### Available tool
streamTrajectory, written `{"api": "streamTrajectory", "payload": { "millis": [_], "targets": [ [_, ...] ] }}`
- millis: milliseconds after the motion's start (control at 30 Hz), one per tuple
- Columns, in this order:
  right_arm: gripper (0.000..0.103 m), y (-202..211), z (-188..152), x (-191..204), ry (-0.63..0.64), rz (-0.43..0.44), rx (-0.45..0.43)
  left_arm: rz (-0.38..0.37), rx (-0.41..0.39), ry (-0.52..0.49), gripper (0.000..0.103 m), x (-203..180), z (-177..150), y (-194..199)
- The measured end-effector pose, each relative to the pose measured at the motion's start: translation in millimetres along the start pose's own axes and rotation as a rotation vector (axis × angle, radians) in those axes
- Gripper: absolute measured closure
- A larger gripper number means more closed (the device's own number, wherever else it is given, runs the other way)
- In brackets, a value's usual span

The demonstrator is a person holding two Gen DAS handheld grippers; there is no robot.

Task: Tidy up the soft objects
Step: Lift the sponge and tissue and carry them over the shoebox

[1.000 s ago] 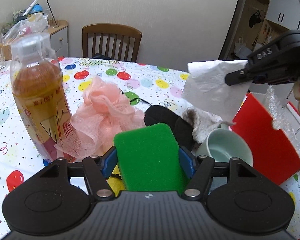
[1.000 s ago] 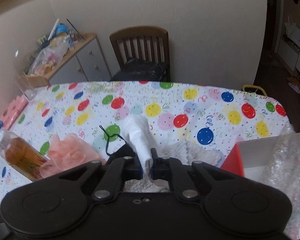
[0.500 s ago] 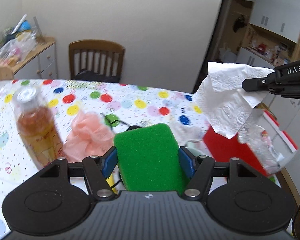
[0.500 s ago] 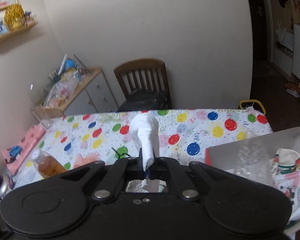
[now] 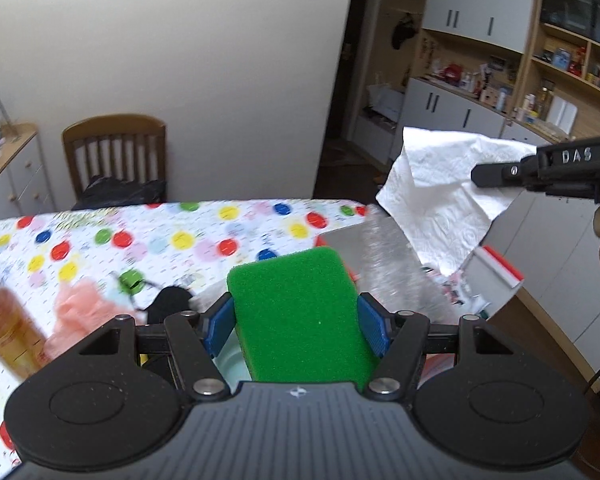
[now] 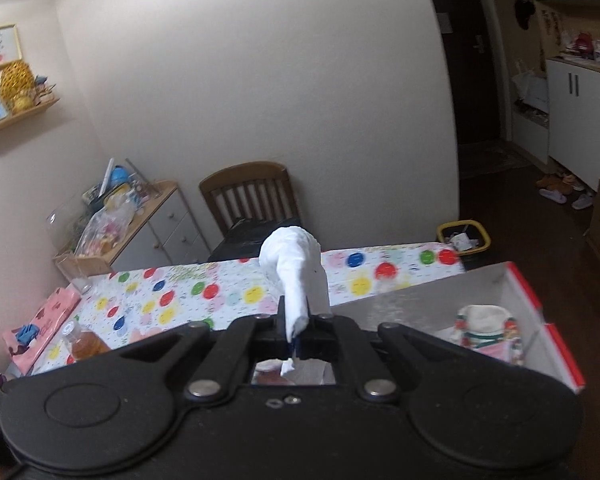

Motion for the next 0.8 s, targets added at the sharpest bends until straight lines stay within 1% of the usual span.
{"api": "streamTrajectory", "payload": {
  "millis": [200, 433, 600, 667, 800],
  "targets": [
    [0.102, 16.4, -2.7, -41.3, -0.024, -0.034, -0.014, -0.025, 0.006, -0.043, 0.038, -39.7, 12.5, -15.5],
    [0.102, 25.3, -7.3, -86.2, -0.042, -0.073, -0.017, -0.049, 0.02, -0.082, 0.038, -83.6, 21.8, -40.7],
    [0.102, 20.7, -12.0, -115.7, -0.04, -0.1, -0.009, -0.057, 0.029, -0.072, 0.038, -101.7, 32.7, -63.7],
    [0.102, 14.6, -15.9, -127.0, -0.046, -0.108, 0.004, -0.056, 0.037, -0.073, 0.038, -108.2, 36.2, -74.4],
    [0.102, 1.3, -26.9, -145.5, -0.045, -0.124, 0.04, -0.079, 0.058, -0.061, 0.038, -121.2, 40.3, -96.8]
  ]
}}
Point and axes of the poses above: each gripper's, at about its wrist camera, not at the fingertips, and y roughly against the way its jaws point, x to its left, z to its top, the point moved 6 cm from there along -y, roughly the way its jaws point, and after that the axes turned 4 degrees about x, right-handed, at the moved point
